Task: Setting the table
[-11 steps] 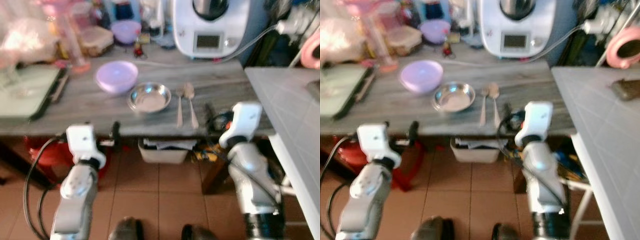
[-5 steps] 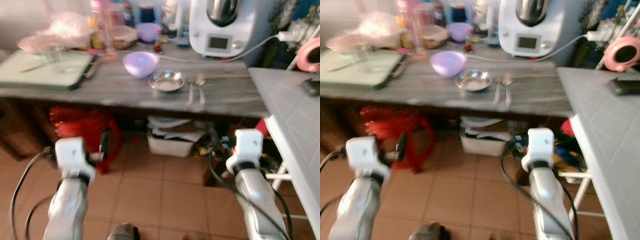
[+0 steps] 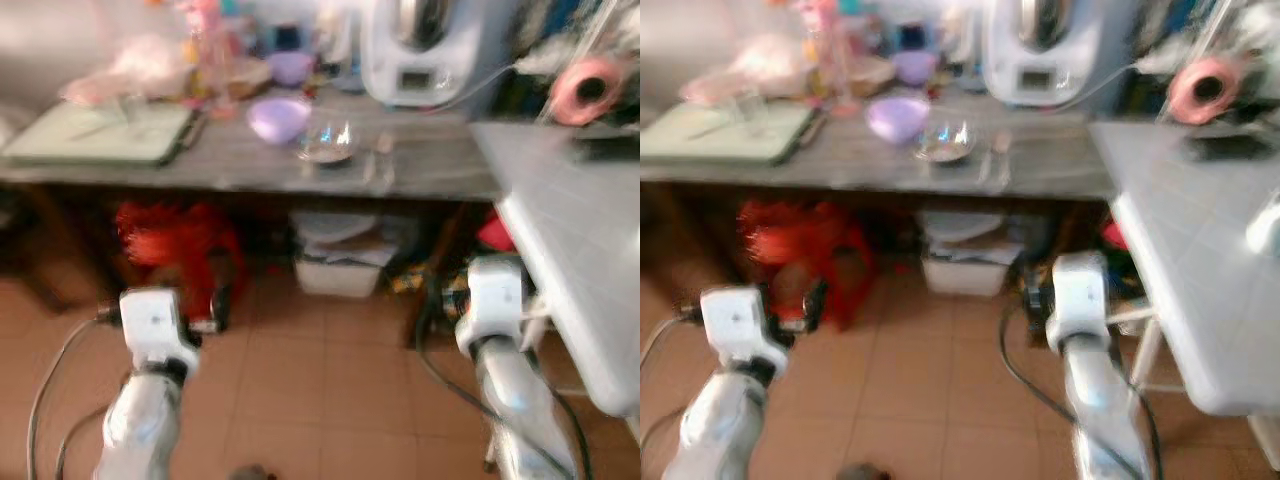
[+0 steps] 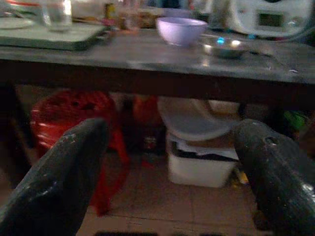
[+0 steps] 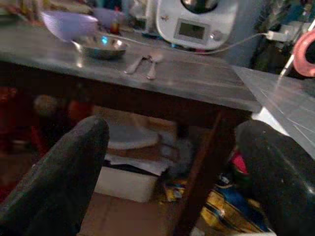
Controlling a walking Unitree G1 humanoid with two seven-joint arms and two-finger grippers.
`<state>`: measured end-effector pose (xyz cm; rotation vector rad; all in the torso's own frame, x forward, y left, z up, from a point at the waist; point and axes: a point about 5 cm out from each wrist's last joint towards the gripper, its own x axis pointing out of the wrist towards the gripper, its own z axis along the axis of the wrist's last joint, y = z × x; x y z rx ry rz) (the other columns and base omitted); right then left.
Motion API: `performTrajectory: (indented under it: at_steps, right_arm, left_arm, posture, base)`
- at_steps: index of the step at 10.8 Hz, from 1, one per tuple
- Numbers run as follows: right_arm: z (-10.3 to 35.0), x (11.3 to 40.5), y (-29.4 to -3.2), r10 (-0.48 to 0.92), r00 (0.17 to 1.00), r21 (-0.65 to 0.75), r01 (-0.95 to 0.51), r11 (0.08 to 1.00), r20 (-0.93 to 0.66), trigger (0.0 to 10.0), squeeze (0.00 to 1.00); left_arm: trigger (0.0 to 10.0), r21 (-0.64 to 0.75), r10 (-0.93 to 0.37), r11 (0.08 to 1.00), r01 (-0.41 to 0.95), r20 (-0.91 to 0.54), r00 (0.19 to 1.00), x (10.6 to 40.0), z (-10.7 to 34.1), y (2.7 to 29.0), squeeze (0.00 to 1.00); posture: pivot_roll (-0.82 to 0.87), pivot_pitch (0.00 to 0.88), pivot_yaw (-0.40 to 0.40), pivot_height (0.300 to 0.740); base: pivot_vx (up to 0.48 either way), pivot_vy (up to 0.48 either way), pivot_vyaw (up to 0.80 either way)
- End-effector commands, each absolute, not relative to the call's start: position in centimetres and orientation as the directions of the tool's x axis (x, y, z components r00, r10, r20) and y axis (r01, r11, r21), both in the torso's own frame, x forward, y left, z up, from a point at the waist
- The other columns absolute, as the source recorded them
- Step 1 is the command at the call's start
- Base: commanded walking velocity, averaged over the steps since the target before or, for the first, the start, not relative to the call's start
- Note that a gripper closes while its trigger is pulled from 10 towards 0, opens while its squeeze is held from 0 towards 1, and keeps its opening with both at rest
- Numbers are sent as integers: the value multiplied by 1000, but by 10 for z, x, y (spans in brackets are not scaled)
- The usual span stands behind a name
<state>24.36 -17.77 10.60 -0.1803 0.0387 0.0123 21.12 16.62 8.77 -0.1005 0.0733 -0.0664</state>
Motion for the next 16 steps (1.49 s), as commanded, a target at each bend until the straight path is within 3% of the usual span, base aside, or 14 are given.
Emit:
performTrajectory:
  at_steps: [1,7,10,16]
  right_arm:
    - [104,246,-176,9,999,-139,-17,990,-54,10000,0]
    - [108,252,-177,27,999,-122,-31,992,-37,10000,0]
    - [115,260,-171,62,998,-116,-63,991,-8,10000,0]
    - [118,266,-163,103,995,-111,-102,989,5,10000,0]
  left_arm:
    - [10000,-109,-87,991,81,-49,995,215,93,166,0]
    - [10000,-109,-120,987,114,-45,992,215,93,162,0]
    - [10000,-68,-132,989,128,-52,990,216,93,159,0]
    - [10000,-57,-133,990,130,-57,990,217,94,159,0]
  posture:
    - [9,0,34,740]
    - [7,0,32,740]
    - [11,0,33,740]
    - [17,0,38,740]
  base:
    - [0,-472,0]
    - [0,-456,-347]
    - [381,-288,0]
    - [454,0,0]
